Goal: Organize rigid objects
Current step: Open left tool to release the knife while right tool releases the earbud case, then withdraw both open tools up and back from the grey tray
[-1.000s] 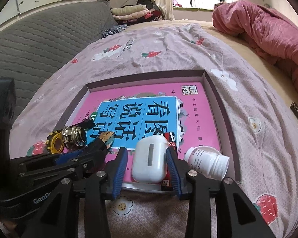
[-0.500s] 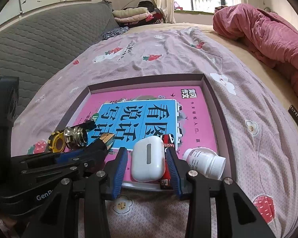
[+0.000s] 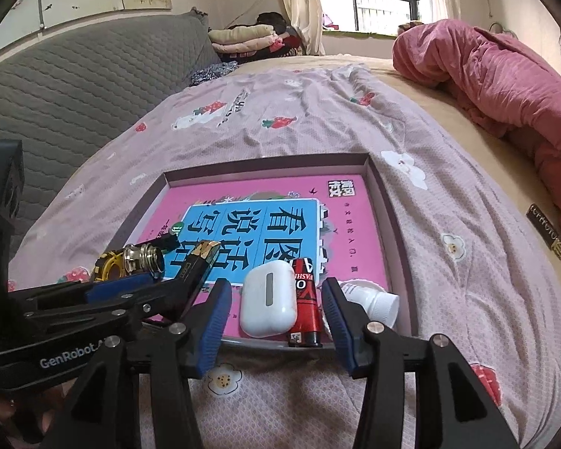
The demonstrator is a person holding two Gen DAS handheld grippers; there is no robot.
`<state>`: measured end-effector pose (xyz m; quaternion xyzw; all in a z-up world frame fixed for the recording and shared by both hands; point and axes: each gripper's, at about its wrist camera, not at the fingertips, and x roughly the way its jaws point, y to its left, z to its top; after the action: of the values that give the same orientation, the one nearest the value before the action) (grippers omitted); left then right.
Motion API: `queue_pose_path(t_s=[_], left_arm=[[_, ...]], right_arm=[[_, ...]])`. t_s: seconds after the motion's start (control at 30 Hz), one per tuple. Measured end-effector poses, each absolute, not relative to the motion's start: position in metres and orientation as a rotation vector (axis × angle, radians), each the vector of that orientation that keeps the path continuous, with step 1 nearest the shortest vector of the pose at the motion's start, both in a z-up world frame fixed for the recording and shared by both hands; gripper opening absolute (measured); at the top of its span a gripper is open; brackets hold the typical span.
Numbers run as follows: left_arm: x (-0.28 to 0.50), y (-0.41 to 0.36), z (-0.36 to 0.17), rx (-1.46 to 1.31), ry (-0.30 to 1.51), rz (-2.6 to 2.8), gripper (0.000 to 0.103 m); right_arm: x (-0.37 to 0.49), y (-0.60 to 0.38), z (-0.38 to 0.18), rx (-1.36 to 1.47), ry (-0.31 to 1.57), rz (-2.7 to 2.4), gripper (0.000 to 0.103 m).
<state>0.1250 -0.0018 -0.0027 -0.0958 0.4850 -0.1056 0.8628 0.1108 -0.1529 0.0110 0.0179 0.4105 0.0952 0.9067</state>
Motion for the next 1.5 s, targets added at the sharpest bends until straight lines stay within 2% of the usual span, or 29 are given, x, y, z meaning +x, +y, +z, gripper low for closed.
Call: queue_pose_path(t_s=[0.23, 0.37, 0.47, 1.1, 1.5], left_arm=[[0.102, 0.008, 0.01, -0.197, 0.971, -0.171, 0.06], [0.089, 0.014, 0.022, -0.185, 0.926, -0.147, 0.067], [0.081, 0.019, 0.028, -0.191, 0.908, -0.122, 0.078], [0.022, 0.015, 0.041, -0.104, 0.864, -0.089, 0.078], [0.014, 0.011, 0.021, -0.083, 0.903, -0.06, 0.078]], right_arm=[[0.094, -0.153, 0.023, 0.011, 0.81, 0.196, 0.05], [0.084, -0.152, 0.028, -0.003, 0.793, 0.195, 0.063], [0.072, -0.15, 0.032, -0.032, 0.769, 0.19, 0.064], [0.026, -0.151, 0.034, -0.09, 0.752, 0.1, 0.064], [0.023, -0.158, 0.02, -0.087, 0.786, 0.081, 0.064]])
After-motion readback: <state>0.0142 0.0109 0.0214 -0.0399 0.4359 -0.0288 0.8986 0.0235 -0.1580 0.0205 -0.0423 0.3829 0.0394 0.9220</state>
